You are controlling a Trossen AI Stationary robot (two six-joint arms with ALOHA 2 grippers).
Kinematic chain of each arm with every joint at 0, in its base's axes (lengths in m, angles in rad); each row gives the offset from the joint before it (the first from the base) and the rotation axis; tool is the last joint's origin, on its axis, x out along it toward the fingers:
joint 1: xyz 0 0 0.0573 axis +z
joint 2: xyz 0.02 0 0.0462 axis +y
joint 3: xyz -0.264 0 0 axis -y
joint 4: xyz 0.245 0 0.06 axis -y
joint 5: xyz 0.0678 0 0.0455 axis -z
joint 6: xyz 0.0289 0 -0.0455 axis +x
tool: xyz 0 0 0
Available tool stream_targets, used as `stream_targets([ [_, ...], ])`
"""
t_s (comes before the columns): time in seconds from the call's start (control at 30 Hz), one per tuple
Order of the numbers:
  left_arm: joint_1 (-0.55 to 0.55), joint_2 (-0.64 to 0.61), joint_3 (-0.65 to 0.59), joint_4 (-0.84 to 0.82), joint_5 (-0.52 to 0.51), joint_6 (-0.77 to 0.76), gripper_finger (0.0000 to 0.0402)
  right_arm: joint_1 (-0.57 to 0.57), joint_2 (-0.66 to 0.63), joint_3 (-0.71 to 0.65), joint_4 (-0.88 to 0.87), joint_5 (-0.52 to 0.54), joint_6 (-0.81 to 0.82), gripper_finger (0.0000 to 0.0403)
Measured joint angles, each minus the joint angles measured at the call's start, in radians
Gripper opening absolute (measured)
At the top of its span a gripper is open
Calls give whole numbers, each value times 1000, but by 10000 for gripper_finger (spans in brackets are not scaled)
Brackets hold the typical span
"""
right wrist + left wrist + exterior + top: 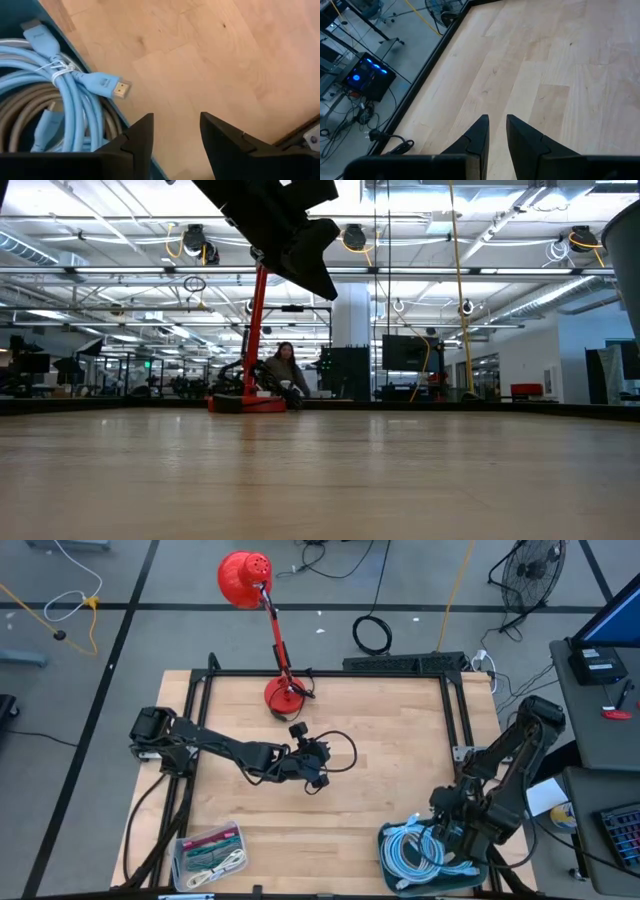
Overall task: Pick & Place USB Port
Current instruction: Adjust the bins
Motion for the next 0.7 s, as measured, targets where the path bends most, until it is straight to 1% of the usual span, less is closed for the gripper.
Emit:
stream_targets([
  [0.23, 0, 0, 0, 0, 0, 0, 69, 0, -1, -9, -105, -11, 86, 147],
  [0.37, 0, 0, 0, -2, 4, 1, 69, -10, 0, -70, -148, -93, 147, 131],
  [0.47, 0, 0, 0, -3, 4, 2, 69, -24, 0, -137, -144, -202, 161, 105],
  [0.5, 0, 0, 0, -3, 4, 2, 69, -26, 0, -154, -142, -222, 161, 93],
  [0.67, 0, 0, 0, -3, 5, 2, 69, -33, 1, -181, -107, -246, 153, 17],
  [0.7, 0, 0, 0, -3, 5, 2, 69, -33, -1, -181, -92, -246, 148, 9],
])
